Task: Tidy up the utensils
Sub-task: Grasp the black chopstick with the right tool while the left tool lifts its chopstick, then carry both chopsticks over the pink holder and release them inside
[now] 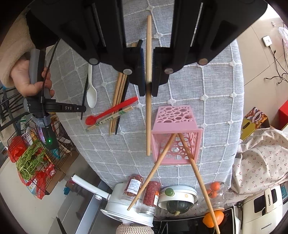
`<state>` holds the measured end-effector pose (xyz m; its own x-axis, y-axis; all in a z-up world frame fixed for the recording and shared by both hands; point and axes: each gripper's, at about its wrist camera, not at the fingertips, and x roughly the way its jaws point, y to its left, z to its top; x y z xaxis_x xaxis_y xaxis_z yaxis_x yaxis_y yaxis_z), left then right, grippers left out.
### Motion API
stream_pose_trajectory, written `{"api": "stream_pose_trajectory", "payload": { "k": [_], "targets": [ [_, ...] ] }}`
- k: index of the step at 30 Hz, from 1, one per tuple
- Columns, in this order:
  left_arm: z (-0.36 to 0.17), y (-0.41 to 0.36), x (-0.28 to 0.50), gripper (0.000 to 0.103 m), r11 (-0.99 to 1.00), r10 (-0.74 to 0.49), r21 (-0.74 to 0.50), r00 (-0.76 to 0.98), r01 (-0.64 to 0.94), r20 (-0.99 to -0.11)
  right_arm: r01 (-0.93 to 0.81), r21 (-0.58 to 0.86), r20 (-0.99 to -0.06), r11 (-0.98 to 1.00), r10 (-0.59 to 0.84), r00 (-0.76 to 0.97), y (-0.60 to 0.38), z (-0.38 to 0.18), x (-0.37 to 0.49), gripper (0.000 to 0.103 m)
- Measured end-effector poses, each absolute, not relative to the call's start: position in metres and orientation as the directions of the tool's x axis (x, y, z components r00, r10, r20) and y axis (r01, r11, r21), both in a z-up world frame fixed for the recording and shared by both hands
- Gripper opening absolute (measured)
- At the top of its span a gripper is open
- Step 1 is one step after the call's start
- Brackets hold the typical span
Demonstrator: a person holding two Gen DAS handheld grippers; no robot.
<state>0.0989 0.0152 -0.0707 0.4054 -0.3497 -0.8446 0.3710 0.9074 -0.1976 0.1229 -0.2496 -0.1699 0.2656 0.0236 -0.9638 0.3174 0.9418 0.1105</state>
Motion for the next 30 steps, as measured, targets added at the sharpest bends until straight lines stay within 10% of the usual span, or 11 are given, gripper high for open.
{"api": "stream_pose_trajectory", "payload": {
  "k": [16,30],
  "targets": [
    [-0.024,0.019,0.079,0.007,0.904,-0.377,-0.175,0.532,0.39,-0.758,0.223,0.321,-0.855,0.921,0.18,0.486,-0.256,-0.105,0.098,0.005],
    [0.048,0.048,0.063,0.007,0.926,-0.379,-0.192,0.794,0.326,-0.476,-0.003,0.262,-0.641,0.965,0.176,0.747,-0.216,0.005,0.052,0.005]
  ]
}}
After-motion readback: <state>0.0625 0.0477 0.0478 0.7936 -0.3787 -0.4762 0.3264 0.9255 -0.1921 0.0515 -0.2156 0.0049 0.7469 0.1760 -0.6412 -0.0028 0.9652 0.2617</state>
